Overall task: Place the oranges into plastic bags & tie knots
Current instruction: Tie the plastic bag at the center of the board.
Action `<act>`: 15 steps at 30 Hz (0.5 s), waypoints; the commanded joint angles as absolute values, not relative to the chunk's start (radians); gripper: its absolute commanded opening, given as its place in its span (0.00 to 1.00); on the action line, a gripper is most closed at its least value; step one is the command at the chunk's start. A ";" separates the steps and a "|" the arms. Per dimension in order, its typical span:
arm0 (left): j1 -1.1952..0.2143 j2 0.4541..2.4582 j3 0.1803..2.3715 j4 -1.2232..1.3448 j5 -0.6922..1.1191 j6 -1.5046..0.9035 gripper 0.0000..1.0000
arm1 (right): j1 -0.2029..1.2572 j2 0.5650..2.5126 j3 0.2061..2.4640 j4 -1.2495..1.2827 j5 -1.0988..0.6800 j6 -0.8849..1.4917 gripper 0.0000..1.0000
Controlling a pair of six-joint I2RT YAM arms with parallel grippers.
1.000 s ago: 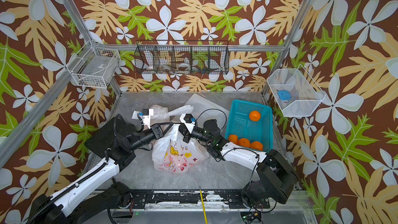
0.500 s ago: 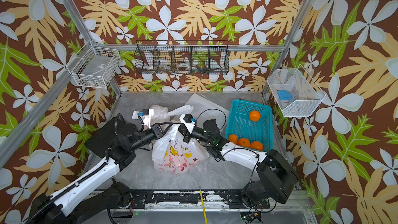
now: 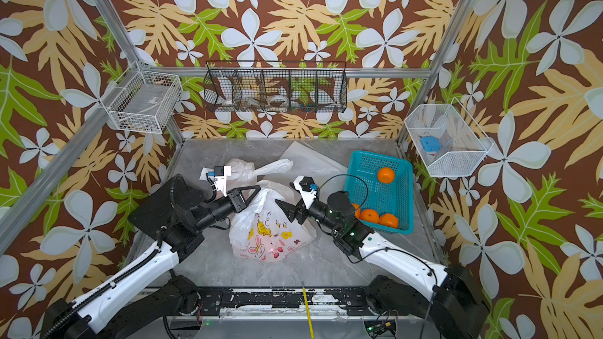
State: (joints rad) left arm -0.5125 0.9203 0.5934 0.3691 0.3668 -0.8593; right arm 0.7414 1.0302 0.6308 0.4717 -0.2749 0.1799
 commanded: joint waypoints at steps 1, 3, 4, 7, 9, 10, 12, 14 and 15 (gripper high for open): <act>-0.514 0.920 0.591 0.397 0.361 -0.841 0.00 | 0.745 0.924 0.666 0.240 -0.250 0.408 0.73; -0.514 0.919 0.588 0.401 0.362 -0.839 0.00 | 0.760 0.880 0.690 0.203 -0.324 0.553 0.67; -0.513 0.918 0.586 0.402 0.361 -0.836 0.00 | 0.780 0.872 0.699 0.194 -0.347 0.605 0.65; -0.514 0.916 0.578 0.410 0.363 -0.838 0.00 | 0.882 0.889 0.737 0.159 -0.349 0.689 0.63; -0.513 0.912 0.573 0.416 0.364 -0.839 0.00 | 0.959 0.940 0.791 0.092 -0.296 0.683 0.67; -0.514 0.909 0.570 0.418 0.361 -0.839 0.00 | 0.984 0.967 0.814 0.071 -0.278 0.678 0.70; -0.514 0.906 0.567 0.420 0.361 -0.839 0.00 | 1.009 1.023 0.854 0.043 -0.262 0.678 0.78; -0.514 0.907 0.565 0.420 0.361 -0.839 0.00 | 1.011 1.070 0.878 0.053 -0.258 0.680 0.82; -0.515 0.906 0.566 0.421 0.361 -0.839 0.00 | 1.012 1.095 0.892 0.059 -0.261 0.676 0.83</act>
State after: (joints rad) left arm -0.5125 0.9092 0.5674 0.3805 0.3668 -0.8436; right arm 1.0046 1.0527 0.8646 0.0872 -0.2848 0.6540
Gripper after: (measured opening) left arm 0.049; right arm 0.823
